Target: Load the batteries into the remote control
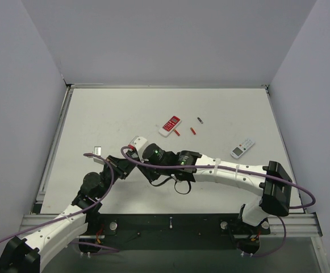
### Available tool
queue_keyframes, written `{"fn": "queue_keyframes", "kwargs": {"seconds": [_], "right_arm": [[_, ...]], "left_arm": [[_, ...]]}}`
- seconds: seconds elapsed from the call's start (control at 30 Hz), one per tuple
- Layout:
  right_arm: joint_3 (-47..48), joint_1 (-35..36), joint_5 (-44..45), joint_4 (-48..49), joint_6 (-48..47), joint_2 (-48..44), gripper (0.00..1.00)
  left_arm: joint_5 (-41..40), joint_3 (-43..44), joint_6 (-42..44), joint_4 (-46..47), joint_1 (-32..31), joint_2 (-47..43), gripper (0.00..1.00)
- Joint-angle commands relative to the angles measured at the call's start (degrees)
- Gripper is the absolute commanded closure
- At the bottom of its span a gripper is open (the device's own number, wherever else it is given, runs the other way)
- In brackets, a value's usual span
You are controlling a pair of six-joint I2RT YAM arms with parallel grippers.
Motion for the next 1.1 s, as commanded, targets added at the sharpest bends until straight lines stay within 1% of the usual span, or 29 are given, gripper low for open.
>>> {"fn": "queue_keyframes", "kwargs": {"seconds": [0.0, 0.27, 0.37, 0.47, 0.5, 0.63, 0.8, 0.97, 1.07], "right_arm": [[-1.4, 2.0, 1.9, -5.5, -0.9, 3.4, 0.86], [-1.3, 1.9, 6.2, -5.4, 1.1, 1.6, 0.86], [-2.0, 0.8, 5.8, -4.0, 2.6, -0.2, 0.87], [-4.0, -0.7, 4.6, -0.1, 4.2, -2.7, 0.91], [-5.6, -1.2, 3.8, 2.5, 4.5, -3.8, 0.92], [-8.7, -1.6, 2.7, 7.5, 4.7, -5.8, 0.97], [-10.9, -1.6, 0.9, 10.9, 3.5, -7.2, 0.98], [-11.4, -1.5, -0.9, 10.9, 2.8, -7.4, 0.95], [-10.5, -1.5, -0.9, 10.6, 2.5, -7.2, 0.89]], "left_arm": [[1.0, -1.4, -2.9, 11.6, -0.1, -1.7, 1.0], [1.2, -1.8, -2.3, 10.6, -0.1, -2.0, 1.0], [1.0, -2.9, -2.3, 10.4, -0.1, -2.2, 1.0], [0.7, -4.5, -3.1, 10.9, -0.2, -2.0, 1.0], [0.6, -5.1, -4.0, 11.7, -0.2, -2.0, 1.0], [0.1, -5.9, -5.5, 12.0, -0.2, -2.7, 1.0], [-0.7, -5.2, -5.9, 10.3, -0.2, -4.0, 1.0], [-1.3, -5.3, -6.2, 9.5, -0.2, -5.1, 1.0], [-1.4, -5.4, -6.0, 8.6, -0.3, -5.2, 1.0]]}}
